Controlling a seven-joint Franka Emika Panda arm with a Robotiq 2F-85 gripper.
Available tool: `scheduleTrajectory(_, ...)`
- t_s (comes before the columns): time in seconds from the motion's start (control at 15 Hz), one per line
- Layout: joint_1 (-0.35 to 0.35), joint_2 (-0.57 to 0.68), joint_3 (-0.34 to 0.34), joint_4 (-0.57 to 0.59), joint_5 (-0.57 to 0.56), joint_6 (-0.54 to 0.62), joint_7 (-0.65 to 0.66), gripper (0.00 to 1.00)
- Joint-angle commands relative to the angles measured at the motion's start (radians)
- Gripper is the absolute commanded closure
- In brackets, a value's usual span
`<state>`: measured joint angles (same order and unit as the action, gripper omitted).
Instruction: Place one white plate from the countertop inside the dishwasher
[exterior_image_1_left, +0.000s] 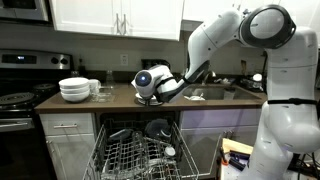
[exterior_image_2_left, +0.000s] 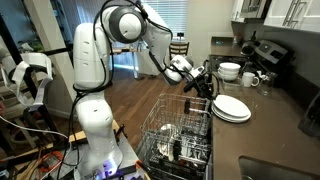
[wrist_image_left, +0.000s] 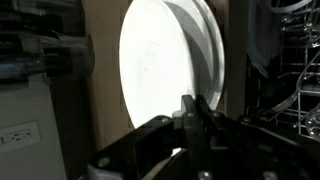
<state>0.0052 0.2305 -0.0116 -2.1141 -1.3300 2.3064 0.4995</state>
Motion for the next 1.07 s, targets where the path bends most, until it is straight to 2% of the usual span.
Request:
scheduleTrajectory(0.0,0.002,-0.009,0.005,-0.010,0.020,-0.014,0.006,0.98)
scheduleTrajectory(0.4,0.002,-0.001,0.007,-0.008,0.032,-0.008,0.001,0.96)
scheduleTrajectory(0.53,0.001,-0.001,0.006,-0.008,0.034,-0.007,0.001,0.89)
scheduleTrajectory(0.6,0.001,0.000,0.006,-0.009,0.039,-0.007,0.000,0.91)
scheduleTrajectory(1.0,0.003,0.002,0.006,-0.011,0.057,-0.004,0.002,0.80)
